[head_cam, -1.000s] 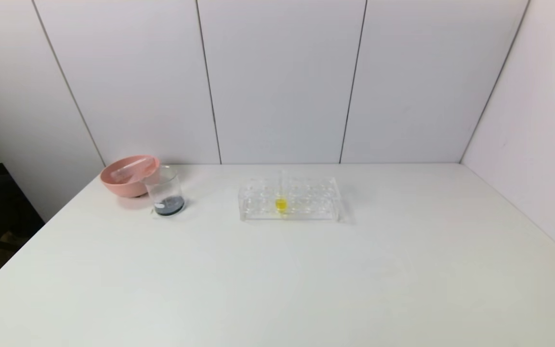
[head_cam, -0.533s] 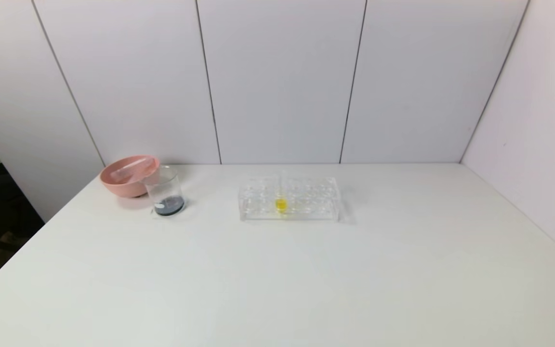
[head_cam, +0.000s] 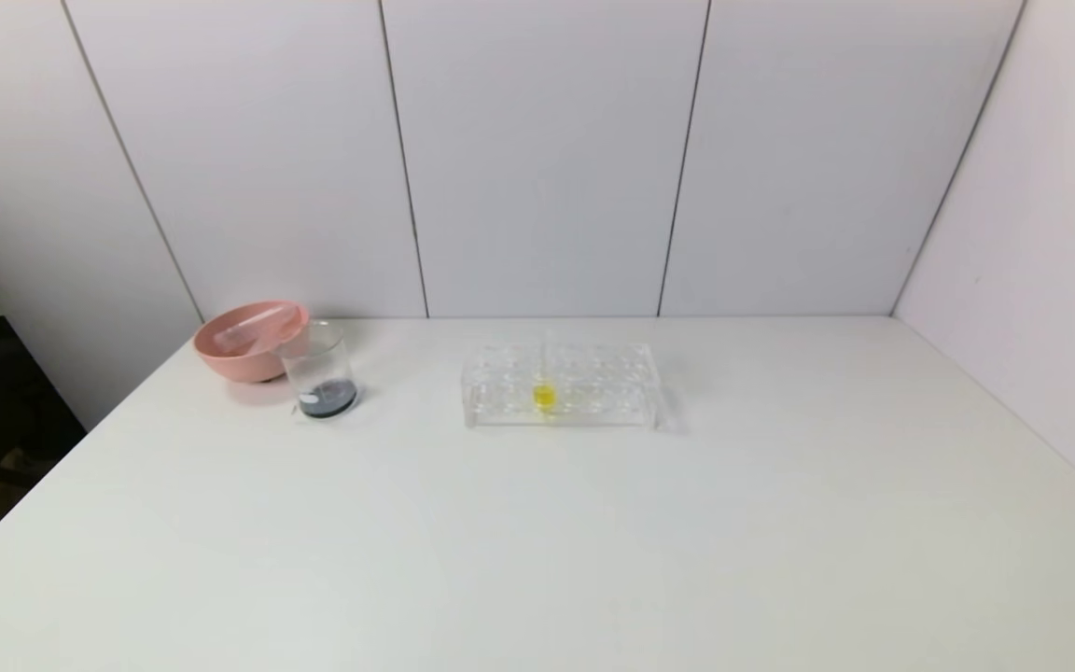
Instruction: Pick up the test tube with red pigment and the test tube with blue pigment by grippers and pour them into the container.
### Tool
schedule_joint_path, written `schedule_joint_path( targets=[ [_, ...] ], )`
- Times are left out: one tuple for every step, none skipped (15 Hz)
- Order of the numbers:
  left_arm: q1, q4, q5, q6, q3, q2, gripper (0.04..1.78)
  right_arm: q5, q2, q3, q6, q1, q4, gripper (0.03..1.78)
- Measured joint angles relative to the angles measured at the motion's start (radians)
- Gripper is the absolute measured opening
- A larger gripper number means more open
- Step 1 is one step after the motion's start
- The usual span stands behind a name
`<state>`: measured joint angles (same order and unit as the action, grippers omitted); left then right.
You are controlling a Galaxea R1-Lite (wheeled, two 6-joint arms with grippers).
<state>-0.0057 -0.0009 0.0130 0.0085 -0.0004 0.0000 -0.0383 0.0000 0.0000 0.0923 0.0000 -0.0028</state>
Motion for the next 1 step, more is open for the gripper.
schedule_joint_path(
  targets=[
    [0.000, -0.001, 0.003, -0.007, 0.000, 0.000, 1.76, 0.000, 0.000, 0.000, 0.000, 0.000, 0.000, 1.77]
  ],
)
